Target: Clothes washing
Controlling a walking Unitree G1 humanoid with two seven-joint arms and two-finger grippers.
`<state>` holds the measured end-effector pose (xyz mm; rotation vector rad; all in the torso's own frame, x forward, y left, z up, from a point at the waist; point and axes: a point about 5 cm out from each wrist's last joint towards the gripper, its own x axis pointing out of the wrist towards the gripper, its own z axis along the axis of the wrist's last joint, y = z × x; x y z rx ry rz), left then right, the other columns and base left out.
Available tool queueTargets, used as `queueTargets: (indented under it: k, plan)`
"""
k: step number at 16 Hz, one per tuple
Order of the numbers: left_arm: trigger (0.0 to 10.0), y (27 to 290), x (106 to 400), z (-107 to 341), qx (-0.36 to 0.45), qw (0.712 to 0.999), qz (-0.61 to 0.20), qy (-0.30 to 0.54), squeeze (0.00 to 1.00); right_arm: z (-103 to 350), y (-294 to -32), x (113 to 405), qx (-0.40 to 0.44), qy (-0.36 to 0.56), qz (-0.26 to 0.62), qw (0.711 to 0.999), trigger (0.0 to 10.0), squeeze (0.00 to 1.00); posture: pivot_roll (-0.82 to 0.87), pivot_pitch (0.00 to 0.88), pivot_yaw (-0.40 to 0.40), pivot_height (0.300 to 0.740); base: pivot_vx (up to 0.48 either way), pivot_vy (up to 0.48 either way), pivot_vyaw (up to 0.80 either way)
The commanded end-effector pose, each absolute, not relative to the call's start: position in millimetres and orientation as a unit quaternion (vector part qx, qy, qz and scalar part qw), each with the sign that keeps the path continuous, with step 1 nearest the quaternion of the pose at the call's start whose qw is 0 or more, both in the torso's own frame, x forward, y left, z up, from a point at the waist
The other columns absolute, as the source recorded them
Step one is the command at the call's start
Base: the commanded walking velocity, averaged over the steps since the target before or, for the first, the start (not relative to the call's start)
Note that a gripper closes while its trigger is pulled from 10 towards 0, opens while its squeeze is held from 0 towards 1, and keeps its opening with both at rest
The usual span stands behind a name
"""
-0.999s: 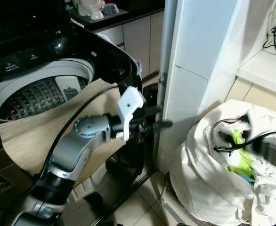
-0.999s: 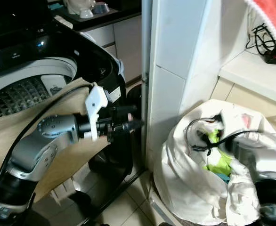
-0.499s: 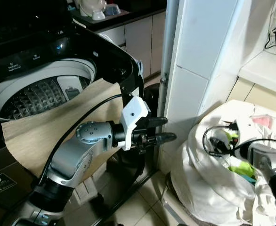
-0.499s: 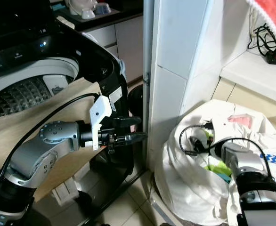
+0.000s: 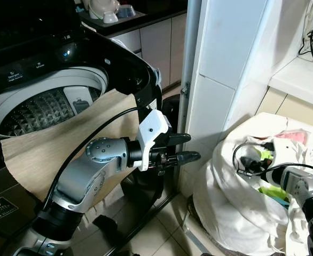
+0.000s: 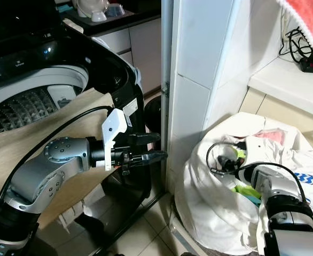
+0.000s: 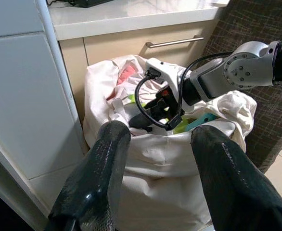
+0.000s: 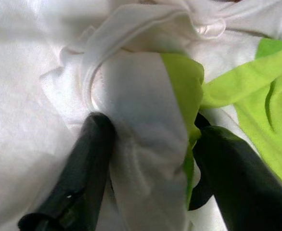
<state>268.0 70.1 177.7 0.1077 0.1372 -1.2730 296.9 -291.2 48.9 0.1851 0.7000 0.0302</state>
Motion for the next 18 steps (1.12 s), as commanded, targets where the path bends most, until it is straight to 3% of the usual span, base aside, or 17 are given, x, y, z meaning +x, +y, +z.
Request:
queueTargets:
  k: [1, 4, 18]
  plan:
    - [10.0, 70, 267, 181, 0.056, 0.798, -0.597, 0.062, 0.0, 51, -289, 300, 0.105, 0.332, 0.019, 0.937, 0.0, 0.0, -0.11, 0.0, 0.083, 0.74, 0.0, 0.0, 0.0]
    - [10.0, 70, 269, 182, 0.06, 0.799, -0.595, 0.063, 0.0, 51, -293, 297, 0.175, 0.309, 0.012, 0.935, 0.0, 0.0, -0.12, 0.0, 0.085, 0.74, 0.0, 0.0, 0.0]
    - [10.0, 68, 274, 182, 0.069, 0.81, -0.581, 0.052, 0.0, 56, -296, 289, 0.21, 0.294, 0.077, 0.929, 0.0, 0.0, -0.13, 0.0, 0.085, 0.74, 0.0, 0.0, 0.0]
